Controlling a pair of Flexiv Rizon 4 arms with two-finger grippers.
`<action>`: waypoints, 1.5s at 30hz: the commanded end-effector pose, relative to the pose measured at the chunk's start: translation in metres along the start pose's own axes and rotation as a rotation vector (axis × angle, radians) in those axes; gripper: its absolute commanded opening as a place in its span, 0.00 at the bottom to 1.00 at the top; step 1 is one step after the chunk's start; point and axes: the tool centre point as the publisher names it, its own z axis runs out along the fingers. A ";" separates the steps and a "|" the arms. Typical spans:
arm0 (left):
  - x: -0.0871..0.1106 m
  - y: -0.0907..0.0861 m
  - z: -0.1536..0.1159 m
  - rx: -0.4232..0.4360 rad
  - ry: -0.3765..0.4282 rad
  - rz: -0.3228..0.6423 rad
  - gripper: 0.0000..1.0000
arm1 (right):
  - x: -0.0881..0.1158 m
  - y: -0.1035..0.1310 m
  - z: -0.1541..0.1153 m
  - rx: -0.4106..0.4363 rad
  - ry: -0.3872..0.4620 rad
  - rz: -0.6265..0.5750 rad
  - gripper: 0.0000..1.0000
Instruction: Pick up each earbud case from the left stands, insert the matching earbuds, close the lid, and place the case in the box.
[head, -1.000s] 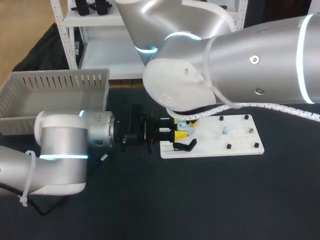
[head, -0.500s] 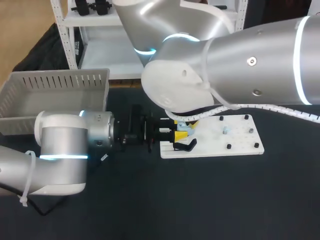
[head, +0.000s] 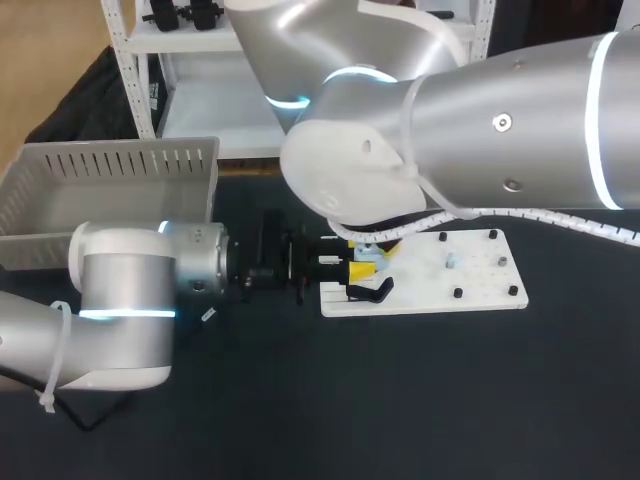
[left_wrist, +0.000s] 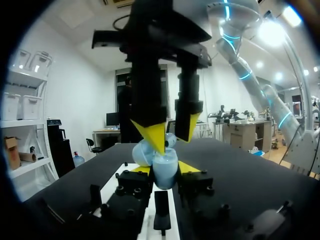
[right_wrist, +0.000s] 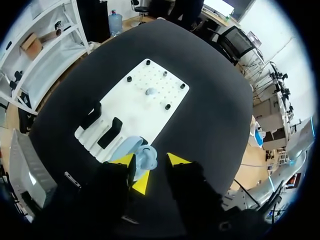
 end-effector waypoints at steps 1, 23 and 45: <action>0.000 -0.001 0.000 -0.005 -0.002 0.002 0.00 | 0.003 -0.004 -0.008 -0.033 -0.005 0.001 0.37; 0.000 -0.001 0.000 -0.005 -0.002 0.002 0.00 | 0.028 -0.029 -0.017 -0.068 0.053 -0.064 0.40; 0.000 -0.001 0.000 -0.005 -0.002 0.002 0.00 | 0.010 -0.029 -0.022 -0.111 0.079 -0.026 0.47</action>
